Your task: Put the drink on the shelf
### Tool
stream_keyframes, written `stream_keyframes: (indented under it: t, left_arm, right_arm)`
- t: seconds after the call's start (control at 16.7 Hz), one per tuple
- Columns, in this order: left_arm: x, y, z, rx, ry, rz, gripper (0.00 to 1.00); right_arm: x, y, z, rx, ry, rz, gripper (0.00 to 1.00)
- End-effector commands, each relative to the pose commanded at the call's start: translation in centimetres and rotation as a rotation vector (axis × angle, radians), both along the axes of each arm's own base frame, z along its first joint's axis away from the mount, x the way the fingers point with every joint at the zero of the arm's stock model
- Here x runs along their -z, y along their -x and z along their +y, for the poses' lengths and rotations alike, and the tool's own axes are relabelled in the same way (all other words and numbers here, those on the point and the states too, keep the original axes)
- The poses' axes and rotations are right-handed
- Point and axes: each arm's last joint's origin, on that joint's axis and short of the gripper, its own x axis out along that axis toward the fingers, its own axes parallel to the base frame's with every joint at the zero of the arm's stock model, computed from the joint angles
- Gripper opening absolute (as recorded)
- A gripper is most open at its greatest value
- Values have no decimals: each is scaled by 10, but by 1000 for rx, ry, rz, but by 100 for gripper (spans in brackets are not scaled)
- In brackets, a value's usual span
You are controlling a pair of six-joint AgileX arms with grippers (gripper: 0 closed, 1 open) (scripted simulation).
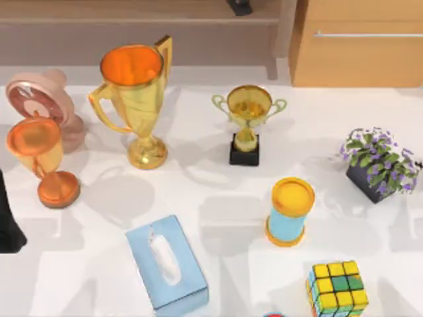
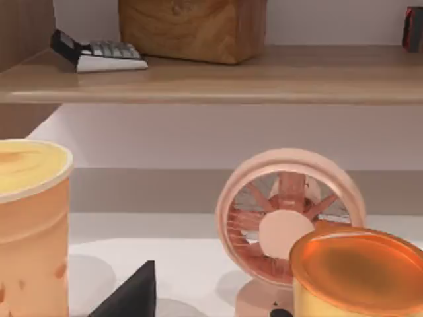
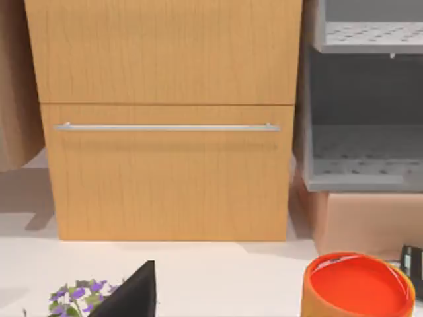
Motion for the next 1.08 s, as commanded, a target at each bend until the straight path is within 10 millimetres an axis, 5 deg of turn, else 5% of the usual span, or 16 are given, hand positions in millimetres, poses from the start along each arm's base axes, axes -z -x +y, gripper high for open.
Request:
stream_keyframes:
  t: [0.54,0.84,1.08]
  left_arm:
    - [-20,-18,12,2,-14,-11,100]
    - [-30,-59,41,11,-22,28,100]
    - [-16,-98,82,17,-19,58,100]
  right_arm:
    - [0,0,0,0,0,0,100]
    - [0,0,0,0,0,0,100]
    - [0,0,0,0,0,0,100]
